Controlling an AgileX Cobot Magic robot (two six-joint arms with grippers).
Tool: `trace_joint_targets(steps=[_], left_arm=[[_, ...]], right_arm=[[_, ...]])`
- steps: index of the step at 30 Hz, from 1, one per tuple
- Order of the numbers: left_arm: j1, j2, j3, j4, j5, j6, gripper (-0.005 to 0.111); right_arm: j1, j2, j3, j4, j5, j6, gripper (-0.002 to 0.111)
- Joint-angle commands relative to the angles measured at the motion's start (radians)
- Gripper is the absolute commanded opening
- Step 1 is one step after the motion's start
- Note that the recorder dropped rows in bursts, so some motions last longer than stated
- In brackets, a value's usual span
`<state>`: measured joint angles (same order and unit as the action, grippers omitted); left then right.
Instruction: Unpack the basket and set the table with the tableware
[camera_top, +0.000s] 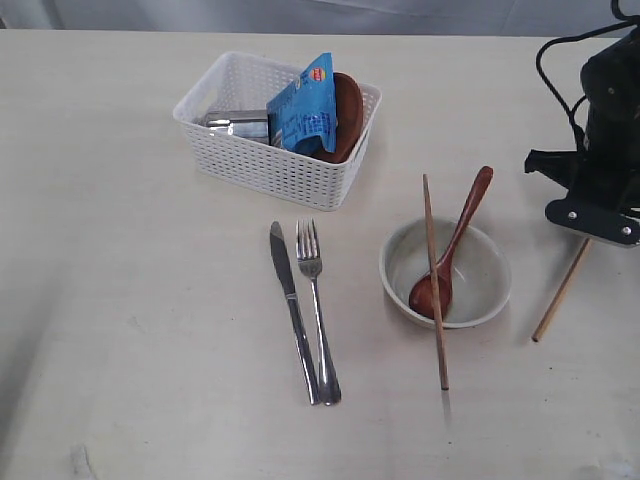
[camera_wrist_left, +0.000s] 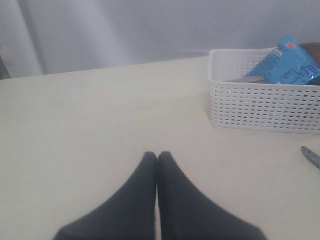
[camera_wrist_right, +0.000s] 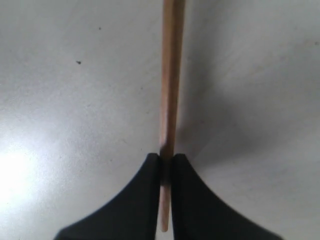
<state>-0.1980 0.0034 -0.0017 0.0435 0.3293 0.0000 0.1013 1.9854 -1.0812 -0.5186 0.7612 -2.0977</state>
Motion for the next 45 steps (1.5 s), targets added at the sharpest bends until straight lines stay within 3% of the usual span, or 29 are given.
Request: trace_joint_targets(steps=[1, 45], left_arm=[[0.002, -0.003, 0.002, 0.005, -0.003, 0.0, 0.0], [0.002, -0.003, 0.002, 0.005, -0.003, 0.0, 0.0]], right_arm=[[0.0, -0.001, 0.0, -0.003, 0.01, -0.002, 0.0], [0.011, -0.001, 0.0, -0.072, 0.105, -0.025, 0.0]])
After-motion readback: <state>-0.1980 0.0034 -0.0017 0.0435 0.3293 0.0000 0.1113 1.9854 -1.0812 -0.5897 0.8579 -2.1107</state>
